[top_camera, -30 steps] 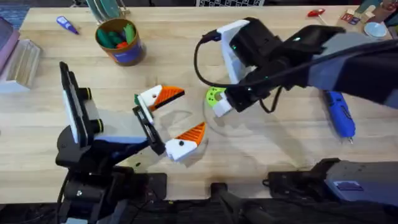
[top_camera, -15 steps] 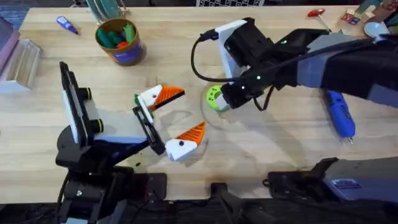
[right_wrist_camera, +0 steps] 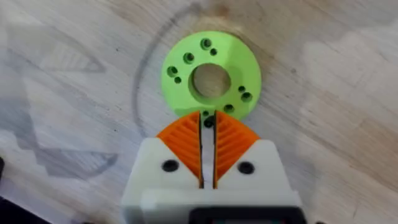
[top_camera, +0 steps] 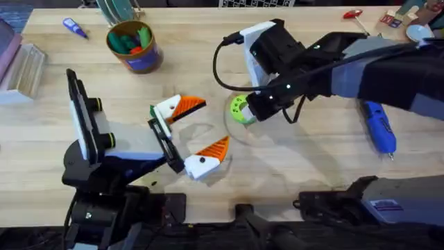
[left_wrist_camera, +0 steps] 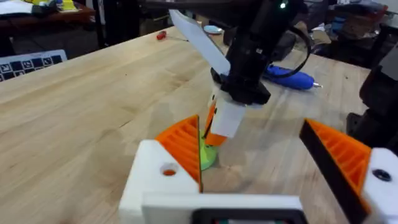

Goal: Pick up the gripper from the table and insert it into the empty holder that is missing its gripper. Then pick up a screw, insert it into the mounting hole, and use the screwdriver to tighten it. Finally, clean up the table by picking up the vegetable and placing it into the bucket.

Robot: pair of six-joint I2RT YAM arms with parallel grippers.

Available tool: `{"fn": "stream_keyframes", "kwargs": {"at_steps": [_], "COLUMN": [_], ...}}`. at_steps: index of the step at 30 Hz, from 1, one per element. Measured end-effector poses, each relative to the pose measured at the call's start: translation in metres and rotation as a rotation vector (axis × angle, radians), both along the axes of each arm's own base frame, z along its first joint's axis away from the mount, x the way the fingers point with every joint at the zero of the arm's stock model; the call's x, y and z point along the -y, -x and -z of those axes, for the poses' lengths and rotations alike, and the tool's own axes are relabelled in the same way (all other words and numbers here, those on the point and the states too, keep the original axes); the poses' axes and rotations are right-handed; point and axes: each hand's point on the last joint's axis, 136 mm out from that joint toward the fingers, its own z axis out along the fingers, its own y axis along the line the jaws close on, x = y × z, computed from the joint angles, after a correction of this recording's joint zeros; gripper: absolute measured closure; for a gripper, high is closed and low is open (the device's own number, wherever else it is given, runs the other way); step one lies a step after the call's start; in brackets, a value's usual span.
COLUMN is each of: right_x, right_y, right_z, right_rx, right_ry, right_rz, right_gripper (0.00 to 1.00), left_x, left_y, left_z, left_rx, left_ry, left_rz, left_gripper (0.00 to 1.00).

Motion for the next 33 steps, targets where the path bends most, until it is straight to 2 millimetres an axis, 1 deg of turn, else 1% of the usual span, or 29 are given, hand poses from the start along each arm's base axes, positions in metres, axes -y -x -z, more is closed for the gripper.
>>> {"fn": "stream_keyframes", "kwargs": {"at_steps": [5, 6, 8, 9, 10, 11, 12, 13, 21, 24, 27, 30, 33], "right_x": [0.001, 0.001, 0.001, 0.001, 0.001, 0.002, 0.002, 0.002, 0.003, 0.006, 0.004, -0.001, -0.008], "right_y": [0.000, 0.000, 0.001, 0.001, 0.000, 0.000, 0.000, 0.000, 0.000, 0.000, -0.006, -0.015, -0.023], "right_z": [0.001, 0.002, 0.005, 0.005, 0.005, 0.005, 0.005, 0.005, 0.005, 0.001, -0.015, -0.048, -0.086], "right_rx": [-0.004, -0.006, -0.011, -0.011, -0.009, -0.009, -0.009, -0.009, -0.014, -0.023, -0.003, 0.055, 0.116], "right_ry": [0.004, 0.008, 0.013, 0.013, 0.015, 0.015, 0.015, 0.015, 0.019, 0.027, 0.020, -0.013, -0.055], "right_rz": [0.000, 0.001, 0.001, 0.001, 0.001, 0.003, 0.003, 0.004, 0.008, 0.008, -0.004, -0.022, -0.032], "right_gripper": [0.883, 0.864, 0.786, 0.773, 0.837, 0.924, 0.975, 0.990, 0.994, 0.995, 0.995, 0.995, 0.995], "left_x": [0.000, 0.000, 0.000, 0.000, 0.000, 0.000, 0.000, 0.000, 0.000, 0.000, 0.000, 0.000, 0.000], "left_y": [0.000, 0.000, 0.000, 0.000, 0.000, 0.000, 0.000, 0.000, 0.000, 0.000, 0.000, 0.000, 0.000], "left_z": [0.000, 0.000, 0.000, 0.000, 0.000, 0.000, 0.000, 0.000, 0.000, 0.000, 0.000, 0.000, 0.000], "left_rx": [0.000, 0.000, 0.000, 0.000, 0.000, 0.000, 0.000, 0.000, 0.000, 0.000, 0.000, 0.000, 0.000], "left_ry": [0.000, 0.000, 0.000, 0.000, 0.000, 0.000, 0.000, 0.000, 0.000, 0.000, 0.000, 0.000, 0.000], "left_rz": [0.000, 0.000, 0.000, 0.000, 0.000, 0.000, 0.000, 0.000, 0.000, 0.000, 0.000, 0.000, 0.000], "left_gripper": [0.015, 0.015, 0.015, 0.015, 0.015, 0.015, 0.015, 0.015, 0.015, 0.015, 0.015, 0.015, 0.015]}}
